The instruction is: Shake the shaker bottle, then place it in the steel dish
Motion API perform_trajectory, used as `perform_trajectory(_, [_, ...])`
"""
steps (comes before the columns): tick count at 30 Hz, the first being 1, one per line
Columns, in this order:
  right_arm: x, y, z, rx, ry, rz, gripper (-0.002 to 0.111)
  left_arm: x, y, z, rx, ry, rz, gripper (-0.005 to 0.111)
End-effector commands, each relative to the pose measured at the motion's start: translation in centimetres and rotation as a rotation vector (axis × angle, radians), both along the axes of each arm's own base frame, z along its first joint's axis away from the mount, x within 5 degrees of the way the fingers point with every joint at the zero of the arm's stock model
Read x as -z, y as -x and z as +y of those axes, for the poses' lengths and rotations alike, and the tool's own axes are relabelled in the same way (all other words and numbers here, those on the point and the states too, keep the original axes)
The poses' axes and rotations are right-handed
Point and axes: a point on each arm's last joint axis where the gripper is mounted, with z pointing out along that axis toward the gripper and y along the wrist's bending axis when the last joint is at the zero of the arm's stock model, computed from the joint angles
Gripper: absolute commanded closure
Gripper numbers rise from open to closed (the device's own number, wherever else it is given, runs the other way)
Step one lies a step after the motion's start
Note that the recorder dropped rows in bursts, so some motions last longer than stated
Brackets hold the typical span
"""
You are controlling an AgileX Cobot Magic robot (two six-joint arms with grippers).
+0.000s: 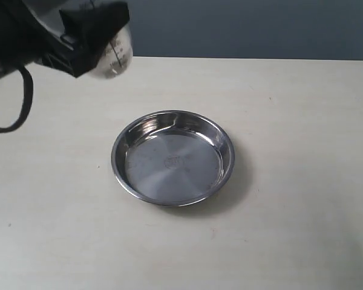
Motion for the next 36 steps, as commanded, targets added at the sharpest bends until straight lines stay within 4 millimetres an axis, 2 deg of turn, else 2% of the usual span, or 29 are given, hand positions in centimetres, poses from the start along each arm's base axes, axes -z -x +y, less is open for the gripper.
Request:
perform_trajectory(1, [0.0,0.0,0.0,0.0,0.011,-0.008,0.109,-0.5,-0.2,-0.6,-0.005,-0.003,0.077,0.106])
perform_trajectory(3, [0.0,0.0,0.0,0.0,0.011,-0.008,0.109,2.9,-1.0,-1.4,0.008,-0.056,0.215,0.106])
perform_trajectory(4, [0.0,0.0,0.0,0.0,0.011,-0.008,0.109,6.1,-1.4,-2.0,0.029,-0.086,0.319,0.106])
perform_trajectory(5, [0.0,0.0,0.0,0.0,0.011,-0.008,0.109,7.8,-1.7,-2.3,0.039,-0.077,0.375,0.106])
perform_trajectory(7, [0.0,0.0,0.0,0.0,0.011,-0.008,0.109,9.6,-2.1,-2.7,0.058,-0.006,0.467,0.106])
perform_trajectory(9, [0.0,0.0,0.0,0.0,0.011,-0.008,0.109,6.9,-2.0,-3.4,0.142,0.035,0.358,0.106])
perform_trajectory(11, [0.0,0.0,0.0,0.0,0.011,-0.008,0.109,1.5,-1.3,-3.9,0.211,0.03,0.142,0.106])
perform_trajectory(12, [0.0,0.0,0.0,0.0,0.011,-0.008,0.109,-0.5,-1.1,-3.8,0.182,-0.011,0.081,0.106])
perform_trajectory(13, [0.0,0.0,0.0,0.0,0.011,-0.008,0.109,-0.8,-1.2,-3.8,0.133,-0.038,0.103,0.106])
perform_trajectory(14, [0.0,0.0,0.0,0.0,0.011,-0.008,0.109,0.5,-1.5,-4.0,0.106,-0.069,0.173,0.106])
perform_trajectory(16, [0.0,0.0,0.0,0.0,0.011,-0.008,0.109,6.1,-2.1,-5.4,0.122,-0.151,0.374,0.106])
perform_trajectory(17, [0.0,0.0,0.0,0.0,0.011,-0.008,0.109,7.8,-2.2,-5.7,0.123,-0.169,0.442,0.106])
perform_trajectory(18, [0.0,0.0,0.0,0.0,0.011,-0.008,0.109,8.2,-2.2,-6.2,0.127,-0.178,0.479,0.106])
perform_trajectory(19, [0.0,0.0,0.0,0.0,0.011,-0.008,0.109,7.2,-1.9,-6.8,0.155,-0.189,0.442,0.106])
perform_trajectory(20, [0.0,0.0,0.0,0.0,0.011,-0.008,0.109,4.6,-1.4,-7.3,0.196,-0.208,0.327,0.106])
perform_trajectory(22, [0.0,0.0,0.0,0.0,0.011,-0.008,0.109,-2.2,0.1,-7.2,0.211,-0.191,0.079,0.106])
perform_trajectory(23, [0.0,0.0,0.0,0.0,0.011,-0.008,0.109,-4.0,0.1,-6.8,0.16,-0.16,0.054,0.106])
perform_trajectory(24, [0.0,0.0,0.0,0.0,0.011,-0.008,0.109,-3.4,-0.4,-6.6,0.124,-0.163,0.102,0.106])
perform_trajectory(25, [0.0,0.0,0.0,0.0,0.011,-0.008,0.109,-0.8,-1.1,-6.5,0.08,-0.204,0.215,0.106])
perform_trajectory(26, [0.0,0.0,0.0,0.0,0.011,-0.008,0.109,3.3,-1.9,-6.7,0.053,-0.267,0.362,0.106])
perform_trajectory(27, [0.0,0.0,0.0,0.0,0.011,-0.008,0.109,6.1,-2.0,-6.7,0.043,-0.278,0.467,0.106])
perform_trajectory(28, [0.0,0.0,0.0,0.0,0.011,-0.008,0.109,7.4,-2.0,-6.9,0.05,-0.256,0.519,0.106])
perform_trajectory(29, [0.0,0.0,0.0,0.0,0.011,-0.008,0.109,7.2,-1.6,-7.6,0.103,-0.222,0.497,0.106])
perform_trajectory(30, [0.0,0.0,0.0,0.0,0.011,-0.008,0.109,5.7,-1.2,-8.1,0.155,-0.2,0.418,0.106])
perform_trajectory(31, [0.0,0.0,0.0,0.0,0.011,-0.008,0.109,3.1,-0.6,-8.3,0.194,-0.162,0.318,0.106])
perform_trajectory(32, [0.0,0.0,0.0,0.0,0.011,-0.008,0.109,-0.4,-0.2,-8.4,0.22,-0.115,0.195,0.106])
perform_trajectory(33, [0.0,0.0,0.0,0.0,0.011,-0.008,0.109,-2.1,0.0,-8.3,0.217,-0.107,0.134,0.106])
perform_trajectory(34, [0.0,0.0,0.0,0.0,0.011,-0.008,0.109,-2.1,-0.3,-8.3,0.197,-0.097,0.149,0.106])
perform_trajectory(36, [0.0,0.0,0.0,0.0,0.01,-0.006,0.109,4.0,-1.5,-8.5,0.147,-0.196,0.367,0.106])
